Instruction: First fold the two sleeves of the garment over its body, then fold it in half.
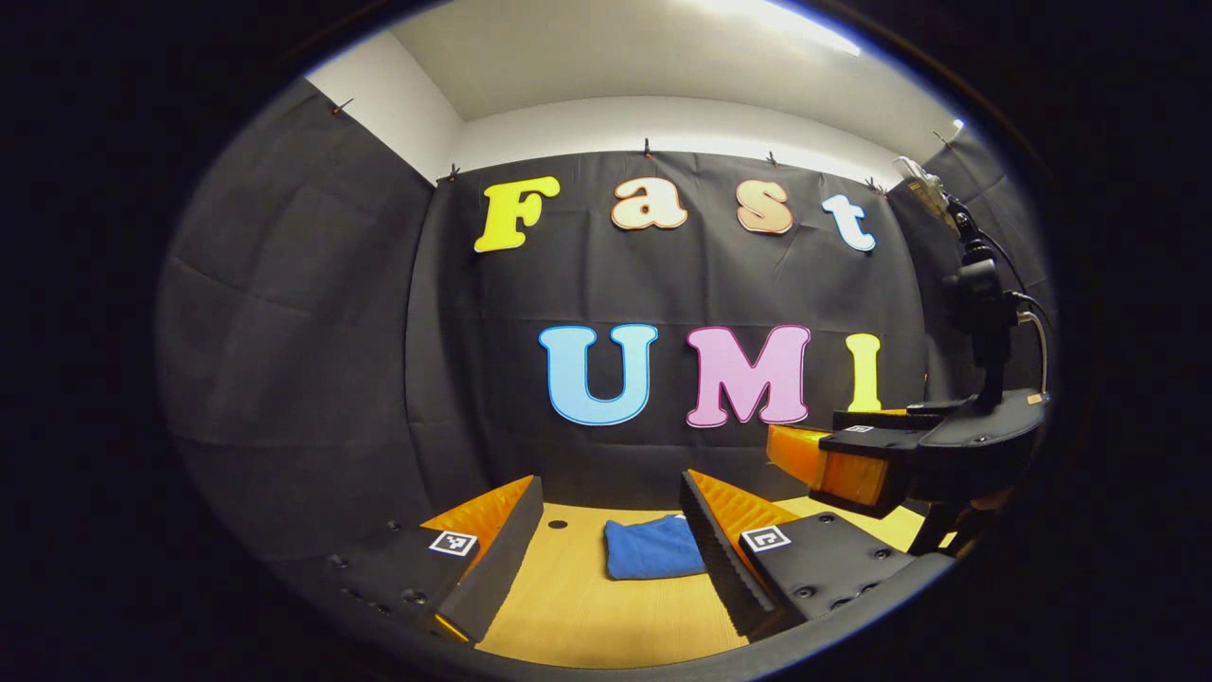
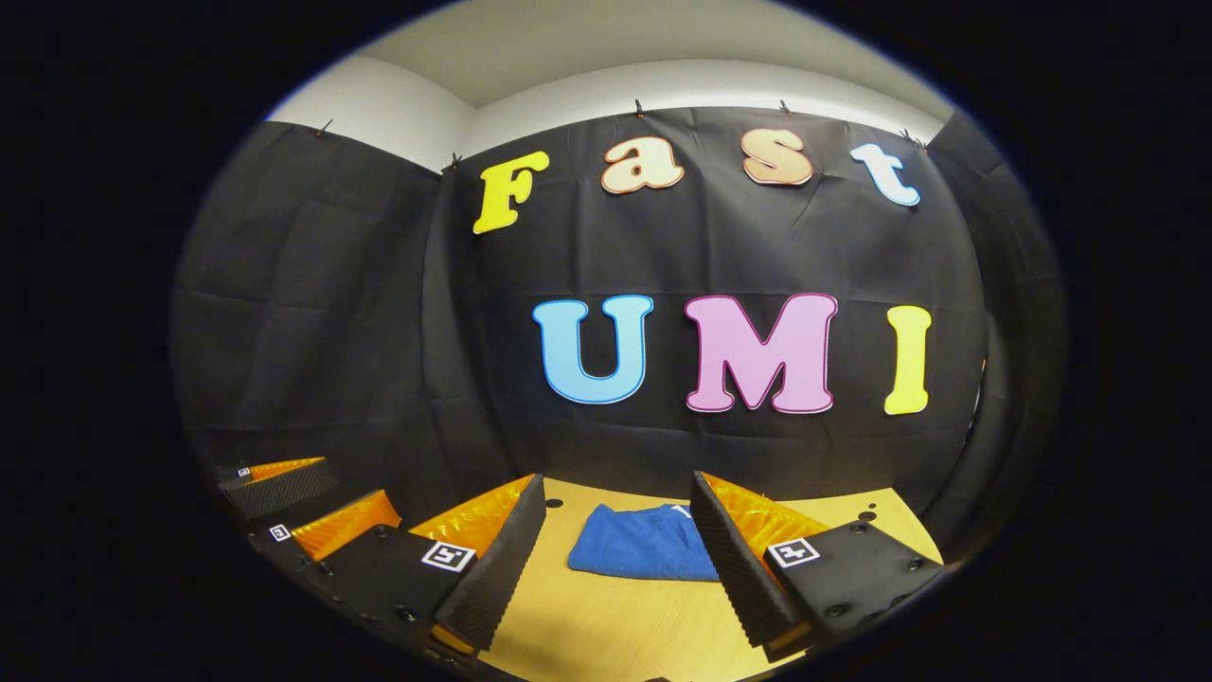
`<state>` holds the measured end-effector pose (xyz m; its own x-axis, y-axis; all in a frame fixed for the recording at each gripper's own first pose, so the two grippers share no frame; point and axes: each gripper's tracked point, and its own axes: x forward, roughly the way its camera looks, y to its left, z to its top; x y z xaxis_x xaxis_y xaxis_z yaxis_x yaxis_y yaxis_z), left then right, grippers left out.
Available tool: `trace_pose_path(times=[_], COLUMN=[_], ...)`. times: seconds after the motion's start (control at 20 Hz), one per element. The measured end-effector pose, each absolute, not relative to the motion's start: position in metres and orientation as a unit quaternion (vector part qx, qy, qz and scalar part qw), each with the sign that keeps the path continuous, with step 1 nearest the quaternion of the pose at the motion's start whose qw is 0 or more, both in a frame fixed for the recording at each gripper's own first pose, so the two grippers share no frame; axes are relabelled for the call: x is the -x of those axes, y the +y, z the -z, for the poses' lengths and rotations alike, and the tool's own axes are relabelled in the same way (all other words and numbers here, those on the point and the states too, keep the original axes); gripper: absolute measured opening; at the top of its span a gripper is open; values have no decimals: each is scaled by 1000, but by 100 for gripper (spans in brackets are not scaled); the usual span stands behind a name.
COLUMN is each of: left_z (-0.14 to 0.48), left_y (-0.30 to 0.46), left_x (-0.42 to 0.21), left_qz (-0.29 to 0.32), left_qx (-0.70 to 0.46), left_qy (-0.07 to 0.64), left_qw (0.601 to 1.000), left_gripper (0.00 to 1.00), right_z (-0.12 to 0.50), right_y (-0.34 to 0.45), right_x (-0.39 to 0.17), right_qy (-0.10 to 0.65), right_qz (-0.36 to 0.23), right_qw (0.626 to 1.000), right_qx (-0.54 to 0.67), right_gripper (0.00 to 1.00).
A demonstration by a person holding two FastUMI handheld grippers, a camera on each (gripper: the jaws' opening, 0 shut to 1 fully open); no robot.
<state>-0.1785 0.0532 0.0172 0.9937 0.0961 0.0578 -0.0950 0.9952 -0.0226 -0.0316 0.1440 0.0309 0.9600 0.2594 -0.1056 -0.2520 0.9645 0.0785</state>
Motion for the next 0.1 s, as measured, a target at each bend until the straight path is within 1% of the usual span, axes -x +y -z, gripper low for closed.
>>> trace_pose_path(times=[0.1], left_z=[-15], left_y=[52], left_x=[178], left_qz=[-45], left_qx=[15], left_qy=[-25], left_qw=[999], left_gripper=[84], right_z=[-28], right_y=[143], right_x=[30], right_qy=[62], right_qz=[-127], right_qw=[989], right_qx=[-34], right_gripper=[96])
